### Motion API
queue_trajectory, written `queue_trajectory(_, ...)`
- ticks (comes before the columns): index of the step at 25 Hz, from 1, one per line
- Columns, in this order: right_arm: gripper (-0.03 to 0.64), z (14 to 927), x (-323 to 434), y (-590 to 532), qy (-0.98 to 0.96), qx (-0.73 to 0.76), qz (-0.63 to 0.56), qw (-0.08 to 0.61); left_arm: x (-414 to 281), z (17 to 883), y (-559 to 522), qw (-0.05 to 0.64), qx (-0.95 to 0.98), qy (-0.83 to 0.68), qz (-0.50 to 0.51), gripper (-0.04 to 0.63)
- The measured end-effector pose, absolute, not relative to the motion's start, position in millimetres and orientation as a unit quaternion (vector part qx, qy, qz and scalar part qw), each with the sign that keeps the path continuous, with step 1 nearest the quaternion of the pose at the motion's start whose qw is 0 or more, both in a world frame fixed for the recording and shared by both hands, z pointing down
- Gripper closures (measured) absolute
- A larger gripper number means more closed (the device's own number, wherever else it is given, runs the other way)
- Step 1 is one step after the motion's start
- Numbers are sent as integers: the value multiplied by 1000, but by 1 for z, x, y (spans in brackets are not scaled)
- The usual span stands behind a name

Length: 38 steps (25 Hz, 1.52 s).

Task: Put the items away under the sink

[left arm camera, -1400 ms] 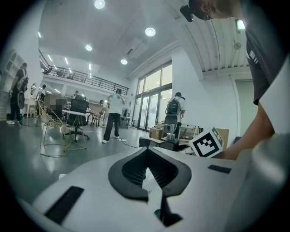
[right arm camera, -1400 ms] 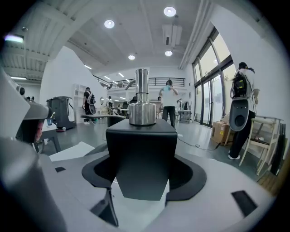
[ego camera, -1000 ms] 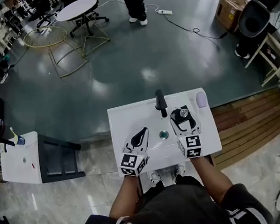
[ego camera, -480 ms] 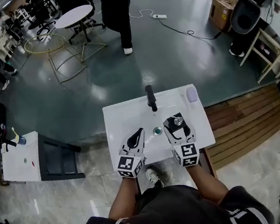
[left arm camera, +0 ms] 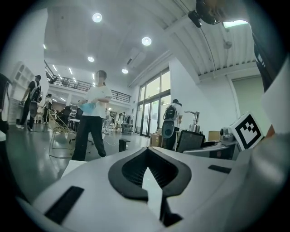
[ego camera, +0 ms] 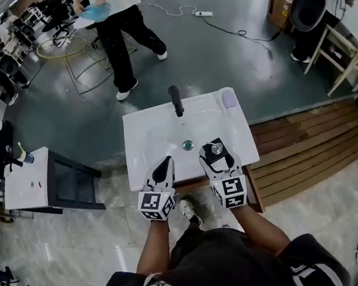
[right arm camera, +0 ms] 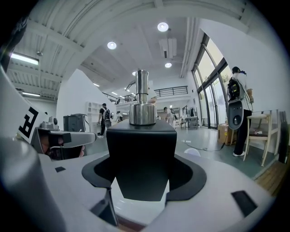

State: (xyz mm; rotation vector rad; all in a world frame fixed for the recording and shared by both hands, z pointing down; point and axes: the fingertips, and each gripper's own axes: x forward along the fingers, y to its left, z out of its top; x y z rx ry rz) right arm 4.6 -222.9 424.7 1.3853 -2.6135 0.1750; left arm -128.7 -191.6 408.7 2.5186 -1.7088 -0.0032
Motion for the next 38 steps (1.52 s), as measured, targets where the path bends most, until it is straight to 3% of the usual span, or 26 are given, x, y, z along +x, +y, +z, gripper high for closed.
queue_trajectory(15,291,421,33,-124,-897,430,34,96,-79,430,-80,66,812,-579,31,595)
queue_trajectory(38,291,528,-26,-67,-869,467,41,160,-156,504,-45,73,809,-582,33,595)
